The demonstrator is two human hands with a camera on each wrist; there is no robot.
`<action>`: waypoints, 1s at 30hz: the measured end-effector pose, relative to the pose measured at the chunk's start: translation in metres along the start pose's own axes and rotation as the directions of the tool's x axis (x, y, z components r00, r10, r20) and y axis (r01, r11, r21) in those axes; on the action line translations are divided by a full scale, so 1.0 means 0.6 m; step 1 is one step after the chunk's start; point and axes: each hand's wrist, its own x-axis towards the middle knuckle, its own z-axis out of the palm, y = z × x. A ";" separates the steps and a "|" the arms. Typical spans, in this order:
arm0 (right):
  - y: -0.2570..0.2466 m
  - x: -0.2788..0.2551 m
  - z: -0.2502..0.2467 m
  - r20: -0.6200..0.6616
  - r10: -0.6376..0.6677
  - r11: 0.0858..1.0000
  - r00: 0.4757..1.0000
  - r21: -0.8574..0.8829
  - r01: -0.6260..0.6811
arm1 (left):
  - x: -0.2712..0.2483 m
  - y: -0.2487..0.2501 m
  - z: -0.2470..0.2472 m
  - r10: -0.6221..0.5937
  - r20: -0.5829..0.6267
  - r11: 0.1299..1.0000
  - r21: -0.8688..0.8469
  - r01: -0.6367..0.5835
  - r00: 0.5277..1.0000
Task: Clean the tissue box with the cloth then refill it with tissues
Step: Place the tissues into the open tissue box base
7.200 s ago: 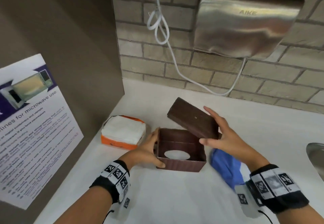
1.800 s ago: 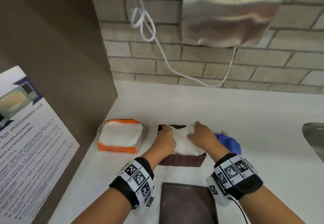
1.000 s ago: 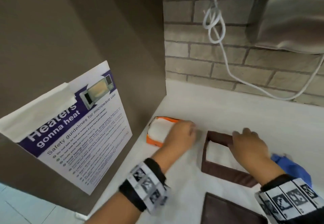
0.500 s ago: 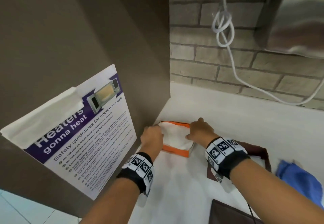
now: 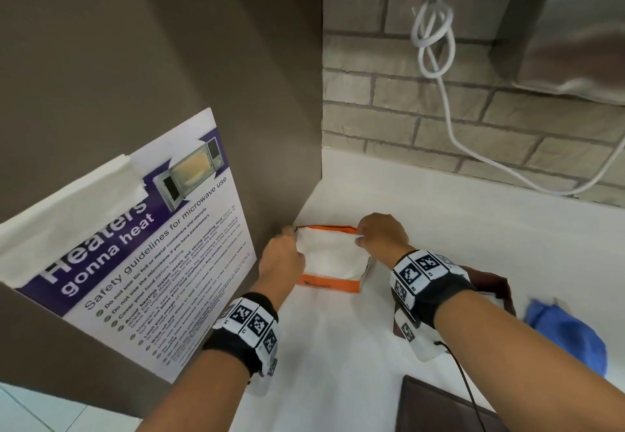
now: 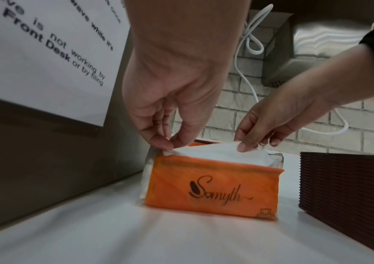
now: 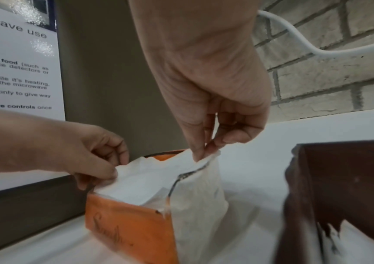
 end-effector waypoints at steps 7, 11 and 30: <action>-0.012 -0.012 -0.004 0.047 0.015 0.999 0.999 -0.030 -0.014 | -0.011 0.025 -0.008 0.027 -0.062 0.996 0.081 -0.022 0.998; -0.041 -0.023 -0.004 0.037 -0.103 0.993 0.994 -0.061 0.106 | -0.005 0.068 0.025 0.253 0.065 0.961 0.101 -0.259 0.965; -0.045 -0.041 -0.005 0.310 0.098 0.995 0.946 0.004 -0.104 | 0.000 0.009 0.052 0.270 0.274 0.959 0.009 -0.284 0.923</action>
